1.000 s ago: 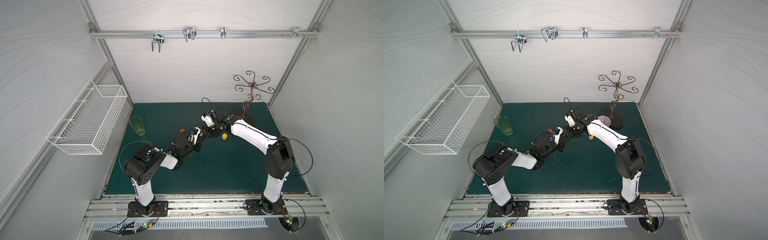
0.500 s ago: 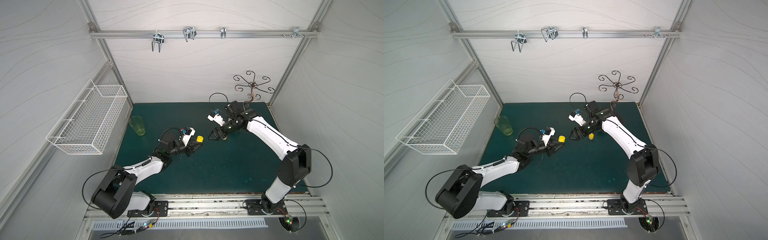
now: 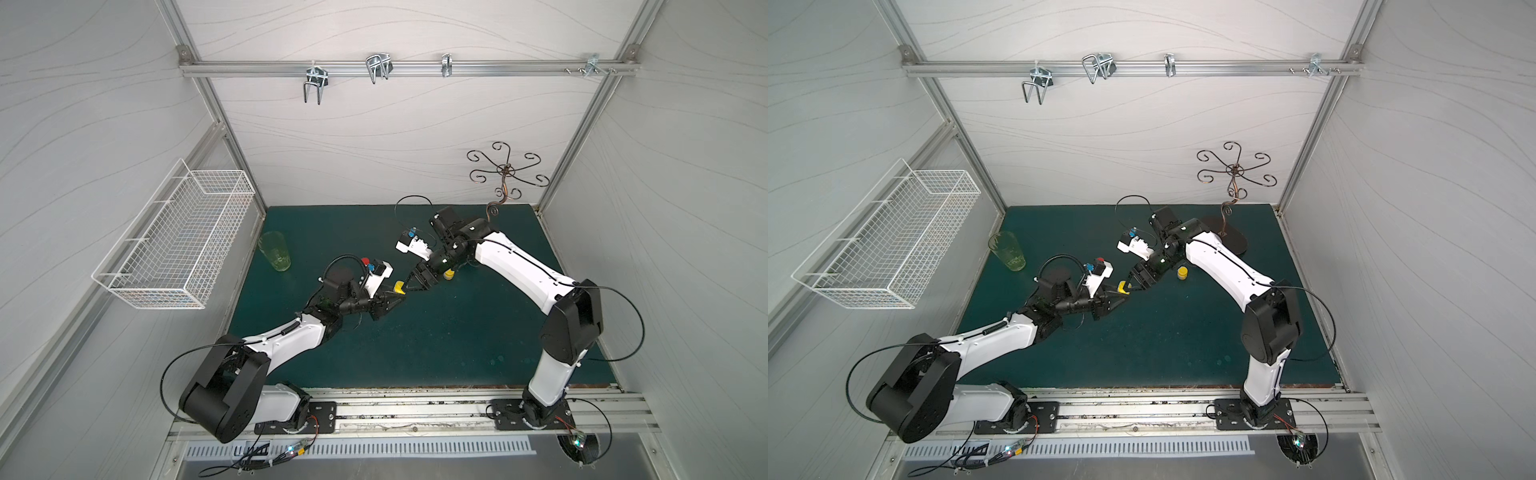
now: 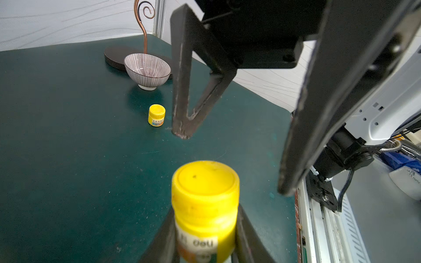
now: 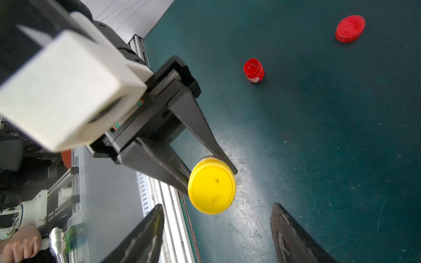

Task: Close the paint jar lid
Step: Screw the lid onto the paint jar.

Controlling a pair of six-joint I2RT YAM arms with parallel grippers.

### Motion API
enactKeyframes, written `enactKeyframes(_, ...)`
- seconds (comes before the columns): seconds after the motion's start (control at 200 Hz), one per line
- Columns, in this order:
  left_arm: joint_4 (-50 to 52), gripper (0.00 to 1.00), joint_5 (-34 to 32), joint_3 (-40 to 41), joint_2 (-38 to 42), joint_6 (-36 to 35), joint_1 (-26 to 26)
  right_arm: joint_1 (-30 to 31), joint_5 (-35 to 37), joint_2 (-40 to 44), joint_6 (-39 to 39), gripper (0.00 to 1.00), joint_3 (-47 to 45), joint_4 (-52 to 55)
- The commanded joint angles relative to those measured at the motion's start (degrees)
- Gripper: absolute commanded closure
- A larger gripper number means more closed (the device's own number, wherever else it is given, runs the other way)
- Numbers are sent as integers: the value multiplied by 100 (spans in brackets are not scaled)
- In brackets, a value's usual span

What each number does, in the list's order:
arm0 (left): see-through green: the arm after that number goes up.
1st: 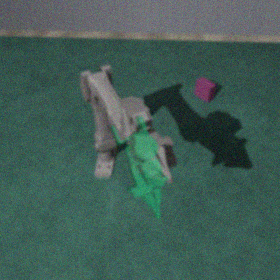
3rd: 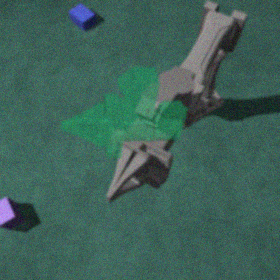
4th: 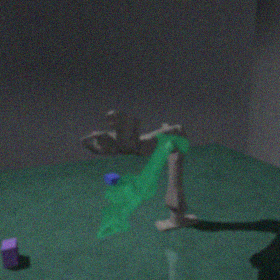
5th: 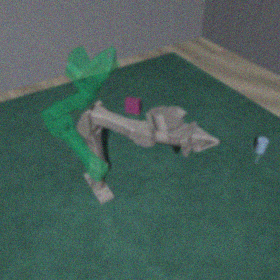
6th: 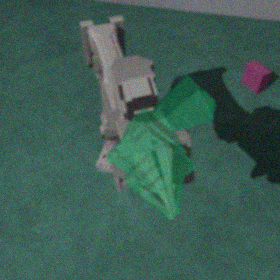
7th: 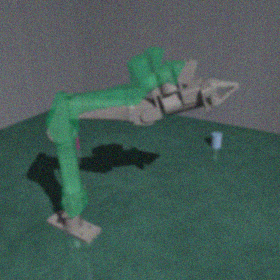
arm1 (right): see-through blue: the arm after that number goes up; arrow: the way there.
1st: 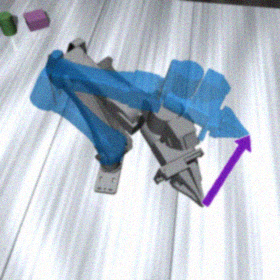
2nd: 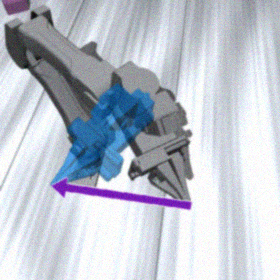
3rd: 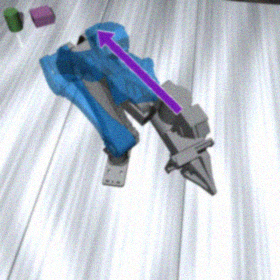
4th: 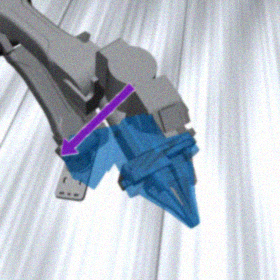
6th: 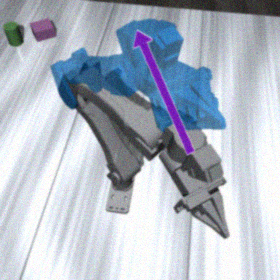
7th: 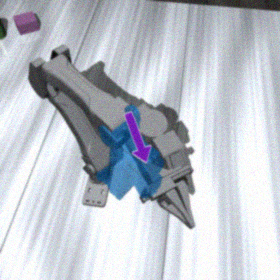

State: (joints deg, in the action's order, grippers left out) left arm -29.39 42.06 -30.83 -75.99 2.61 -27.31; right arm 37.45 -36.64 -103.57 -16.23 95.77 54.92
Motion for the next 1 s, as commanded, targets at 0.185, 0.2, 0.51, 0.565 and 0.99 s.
enactKeyframes(0.185,-217,97,173,-209,-96,-144,-27,142,-73,-303,-5,46,252,54)
enactKeyframes(0.2,-217,97,171,-212,-104,-152,-24,148,-94,-307,-3,47,249,47)
enactKeyframes(0.51,-181,97,179,-302,-258,-169,-28,217,-277,-299,32,48,-34,-84)
enactKeyframes(0.565,-181,97,171,-301,-259,-165,-27,213,-297,-294,49,52,-79,-111)
enactKeyframes(0.99,-983,96,-950,-252,-559,-250,-284,440,12,-414,1504,78,-202,-709)
